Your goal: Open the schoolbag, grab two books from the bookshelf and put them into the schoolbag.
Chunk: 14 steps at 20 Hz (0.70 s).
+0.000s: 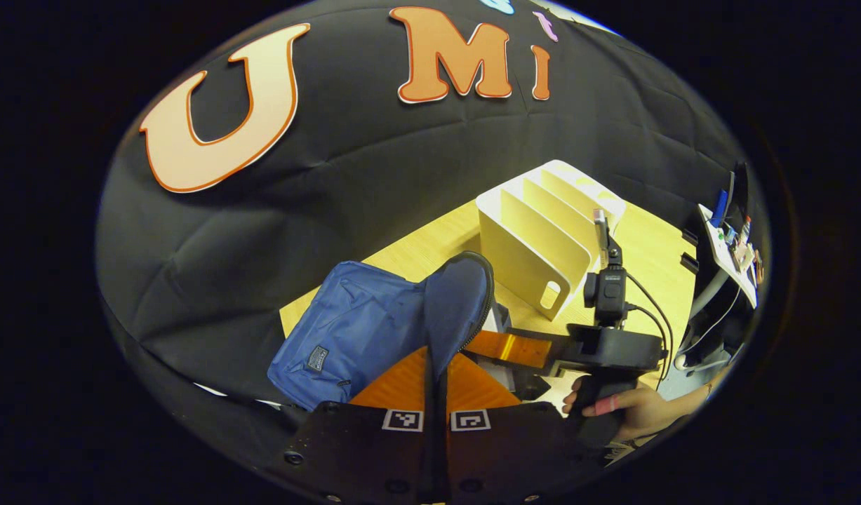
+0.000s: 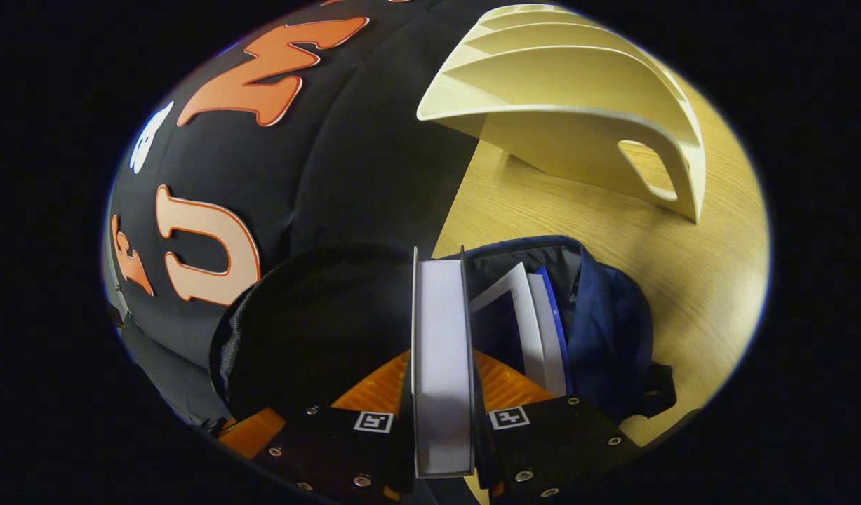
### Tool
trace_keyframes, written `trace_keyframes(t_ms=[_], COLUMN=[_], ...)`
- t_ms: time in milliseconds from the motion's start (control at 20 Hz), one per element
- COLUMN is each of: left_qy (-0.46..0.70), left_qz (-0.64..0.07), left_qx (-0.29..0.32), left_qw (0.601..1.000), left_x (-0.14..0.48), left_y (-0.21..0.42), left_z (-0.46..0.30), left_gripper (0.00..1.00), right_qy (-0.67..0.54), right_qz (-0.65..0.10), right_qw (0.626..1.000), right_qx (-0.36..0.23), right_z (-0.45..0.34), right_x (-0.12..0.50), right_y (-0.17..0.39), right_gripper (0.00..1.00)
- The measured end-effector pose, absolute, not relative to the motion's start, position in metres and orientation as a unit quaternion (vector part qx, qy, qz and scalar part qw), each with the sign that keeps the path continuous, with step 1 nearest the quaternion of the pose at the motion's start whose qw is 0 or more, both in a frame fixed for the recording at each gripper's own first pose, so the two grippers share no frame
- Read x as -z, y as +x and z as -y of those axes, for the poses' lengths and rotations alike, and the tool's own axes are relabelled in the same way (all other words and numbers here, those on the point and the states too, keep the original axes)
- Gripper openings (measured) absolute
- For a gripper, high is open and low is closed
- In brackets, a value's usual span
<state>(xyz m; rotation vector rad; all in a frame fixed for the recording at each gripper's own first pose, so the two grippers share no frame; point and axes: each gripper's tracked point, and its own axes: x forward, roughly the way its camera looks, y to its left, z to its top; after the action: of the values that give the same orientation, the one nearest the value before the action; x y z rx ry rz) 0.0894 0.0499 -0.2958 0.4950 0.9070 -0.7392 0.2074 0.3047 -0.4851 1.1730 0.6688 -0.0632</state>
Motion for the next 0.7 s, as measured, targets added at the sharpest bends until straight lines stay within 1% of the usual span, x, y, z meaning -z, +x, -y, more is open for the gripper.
trace_keyframes(t_ms=[50, 100, 250, 350, 400, 450, 500, 550, 600, 650, 700], left_qy=[0.233, 0.236, 0.232, 0.228, 0.227, 0.227, 0.226, 0.227, 0.228, 0.23, 0.231], left_qz=[-0.425, -0.425, -0.43, -0.433, -0.434, -0.436, -0.436, -0.436, -0.436, -0.436, -0.435], left_qx=[0.345, 0.346, 0.341, 0.335, 0.333, 0.332, 0.332, 0.332, 0.332, 0.331, 0.331], left_qw=[0.804, 0.803, 0.803, 0.805, 0.806, 0.805, 0.805, 0.805, 0.805, 0.804, 0.805], left_x=[0.297, 0.297, 0.297, 0.298, 0.3, 0.3, 0.301, 0.302, 0.302, 0.301, 0.301], left_y=[0.09, 0.09, 0.091, 0.093, 0.094, 0.094, 0.094, 0.094, 0.095, 0.095, 0.095], left_z=[-0.05, -0.051, -0.054, -0.059, -0.059, -0.06, -0.06, -0.06, -0.059, -0.059, -0.058], left_gripper=[0.0, 0.0, 0.0, 0.0, 0.0, 0.0, 0.0, 0.0, 0.0, 0.0, 0.0], right_qy=[0.542, 0.541, 0.531, 0.517, 0.51, 0.508, 0.506, 0.506, 0.504, 0.498, 0.493], right_qz=[-0.313, -0.32, -0.333, -0.346, -0.357, -0.362, -0.368, -0.372, -0.375, -0.381, -0.386], right_qw=[0.779, 0.778, 0.779, 0.781, 0.78, 0.779, 0.777, 0.776, 0.776, 0.777, 0.778], right_qx=[0.027, 0.024, 0.032, 0.052, 0.06, 0.062, 0.063, 0.059, 0.055, 0.053, 0.049], right_z=[-0.31, -0.318, -0.32, -0.307, -0.306, -0.303, -0.303, -0.305, -0.307, -0.309, -0.309], right_x=[0.488, 0.491, 0.503, 0.514, 0.518, 0.519, 0.524, 0.522, 0.52, 0.519, 0.517], right_y=[0.206, 0.204, 0.211, 0.214, 0.215, 0.213, 0.213, 0.212, 0.212, 0.209, 0.207], right_gripper=[0.24, 0.36, 0.4, 0.46, 0.51, 0.54, 0.78, 0.49, 0.79, 0.86, 0.96])
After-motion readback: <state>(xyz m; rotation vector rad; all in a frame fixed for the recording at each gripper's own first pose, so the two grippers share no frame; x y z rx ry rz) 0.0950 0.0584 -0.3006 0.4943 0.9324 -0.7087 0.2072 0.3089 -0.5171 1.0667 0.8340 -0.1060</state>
